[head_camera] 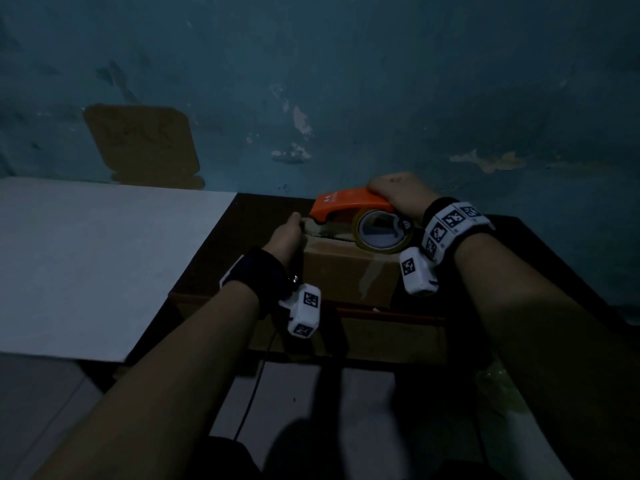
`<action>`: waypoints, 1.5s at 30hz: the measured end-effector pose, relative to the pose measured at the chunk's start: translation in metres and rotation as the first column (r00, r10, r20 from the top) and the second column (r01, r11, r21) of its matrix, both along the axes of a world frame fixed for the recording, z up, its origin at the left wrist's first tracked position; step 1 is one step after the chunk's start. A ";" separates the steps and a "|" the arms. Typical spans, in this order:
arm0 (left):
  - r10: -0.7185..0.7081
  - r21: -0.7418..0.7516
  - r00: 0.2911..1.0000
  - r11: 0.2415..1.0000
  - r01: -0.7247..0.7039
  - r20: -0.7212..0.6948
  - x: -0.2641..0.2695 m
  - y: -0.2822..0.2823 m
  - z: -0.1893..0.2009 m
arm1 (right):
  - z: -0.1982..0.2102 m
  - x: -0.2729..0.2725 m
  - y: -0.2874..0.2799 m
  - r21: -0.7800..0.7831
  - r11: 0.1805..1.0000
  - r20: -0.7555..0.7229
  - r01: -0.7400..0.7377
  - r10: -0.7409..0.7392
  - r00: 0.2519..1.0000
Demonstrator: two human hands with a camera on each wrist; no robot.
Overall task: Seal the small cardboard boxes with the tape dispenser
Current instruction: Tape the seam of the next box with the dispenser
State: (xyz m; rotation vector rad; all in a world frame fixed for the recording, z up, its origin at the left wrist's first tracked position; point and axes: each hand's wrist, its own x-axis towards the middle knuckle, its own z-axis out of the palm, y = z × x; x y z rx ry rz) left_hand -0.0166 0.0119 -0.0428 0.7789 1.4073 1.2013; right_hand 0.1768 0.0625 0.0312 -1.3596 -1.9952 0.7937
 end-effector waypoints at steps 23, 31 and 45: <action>-0.099 -0.002 0.831 0.993 0.117 -0.548 0.004 0.021 -0.003 | 0.009 0.008 0.007 -0.019 0.999 0.157 -0.051 0.053 0.986; -0.152 -0.027 0.720 0.983 0.182 -0.677 0.000 0.026 -0.001 | 0.010 0.019 0.008 -0.002 0.994 0.133 -0.111 0.110 0.985; -0.170 -0.045 0.528 0.969 0.242 -0.832 -0.029 0.018 0.005 | 0.003 -0.012 0.006 0.000 0.995 0.035 -0.101 0.101 0.994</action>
